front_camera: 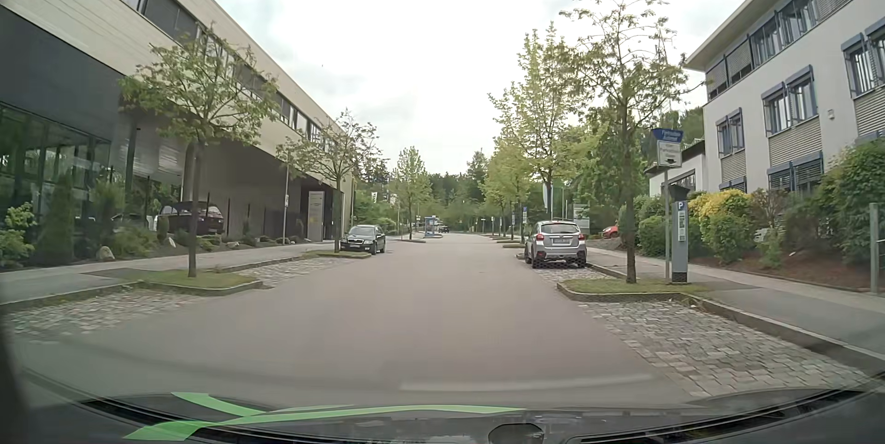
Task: Follow the waypoints while adhering to traffic rules and regulations
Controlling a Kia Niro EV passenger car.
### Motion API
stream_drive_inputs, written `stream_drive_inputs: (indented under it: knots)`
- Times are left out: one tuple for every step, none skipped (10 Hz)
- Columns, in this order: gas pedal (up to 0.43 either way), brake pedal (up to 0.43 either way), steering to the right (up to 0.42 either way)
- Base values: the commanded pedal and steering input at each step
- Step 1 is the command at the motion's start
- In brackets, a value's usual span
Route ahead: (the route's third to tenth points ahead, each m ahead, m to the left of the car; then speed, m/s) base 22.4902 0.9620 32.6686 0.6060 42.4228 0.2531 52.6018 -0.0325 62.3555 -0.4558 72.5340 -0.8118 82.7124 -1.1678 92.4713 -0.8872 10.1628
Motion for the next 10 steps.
stream_drive_inputs:
  knots:
    - [0.138,0.000,-0.005]
    - [0.138,0.000,-0.005]
    - [0.138,0.000,-0.005]
    - [0.138,0.000,-0.005]
    - [0.138,0.000,-0.005]
    - [0.138,0.000,-0.005]
    - [0.138,0.000,-0.005]
    - [0.138,0.000,-0.005]
    - [0.138,0.000,-0.005]
    - [0.138,0.000,-0.005]
